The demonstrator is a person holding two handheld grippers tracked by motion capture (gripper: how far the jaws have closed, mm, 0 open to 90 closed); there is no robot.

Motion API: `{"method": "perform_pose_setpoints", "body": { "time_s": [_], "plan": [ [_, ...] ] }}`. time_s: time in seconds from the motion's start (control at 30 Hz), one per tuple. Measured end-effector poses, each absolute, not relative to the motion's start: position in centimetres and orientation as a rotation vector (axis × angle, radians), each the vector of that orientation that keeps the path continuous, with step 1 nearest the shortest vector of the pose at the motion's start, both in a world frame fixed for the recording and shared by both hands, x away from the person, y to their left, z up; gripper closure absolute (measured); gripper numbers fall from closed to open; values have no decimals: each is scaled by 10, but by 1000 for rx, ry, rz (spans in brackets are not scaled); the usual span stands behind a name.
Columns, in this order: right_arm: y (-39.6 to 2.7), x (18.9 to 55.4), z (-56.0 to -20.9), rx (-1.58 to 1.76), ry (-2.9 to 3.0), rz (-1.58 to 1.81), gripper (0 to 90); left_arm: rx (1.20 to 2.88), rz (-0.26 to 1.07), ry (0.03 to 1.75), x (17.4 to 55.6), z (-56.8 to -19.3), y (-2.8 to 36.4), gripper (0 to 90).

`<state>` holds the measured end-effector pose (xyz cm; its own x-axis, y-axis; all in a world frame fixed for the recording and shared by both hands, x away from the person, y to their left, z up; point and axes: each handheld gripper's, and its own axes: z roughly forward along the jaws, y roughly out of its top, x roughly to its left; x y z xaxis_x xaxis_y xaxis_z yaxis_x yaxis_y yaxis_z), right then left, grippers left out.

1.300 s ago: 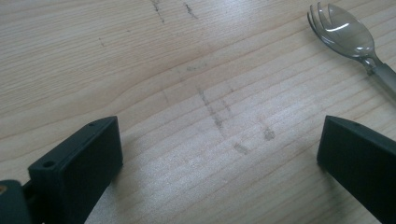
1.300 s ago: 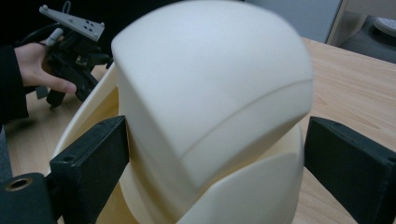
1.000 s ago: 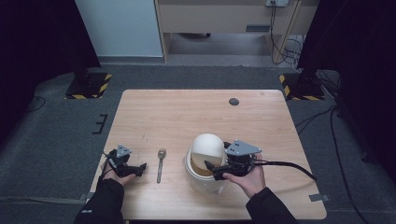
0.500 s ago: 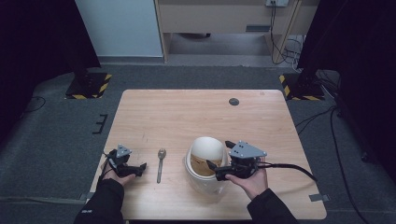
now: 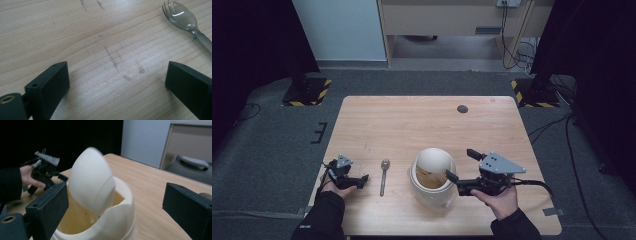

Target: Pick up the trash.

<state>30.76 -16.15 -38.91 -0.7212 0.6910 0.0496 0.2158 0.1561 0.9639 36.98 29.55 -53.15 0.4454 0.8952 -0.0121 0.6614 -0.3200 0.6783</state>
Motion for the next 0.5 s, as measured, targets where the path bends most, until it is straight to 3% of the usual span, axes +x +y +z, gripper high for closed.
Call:
{"method": "perform_pose_setpoints", "body": {
  "time_s": [0.27, 0.5],
  "plan": [
    [-195, 315, -384, 966, 1908, 1548, 85, 2053, 453, 1320, 369, -526, 296, 150],
    [-229, 331, -412, 1101, 1893, 1406, 96, 1993, 467, 1303, 367, -516, 294, 168]
  ]
}}
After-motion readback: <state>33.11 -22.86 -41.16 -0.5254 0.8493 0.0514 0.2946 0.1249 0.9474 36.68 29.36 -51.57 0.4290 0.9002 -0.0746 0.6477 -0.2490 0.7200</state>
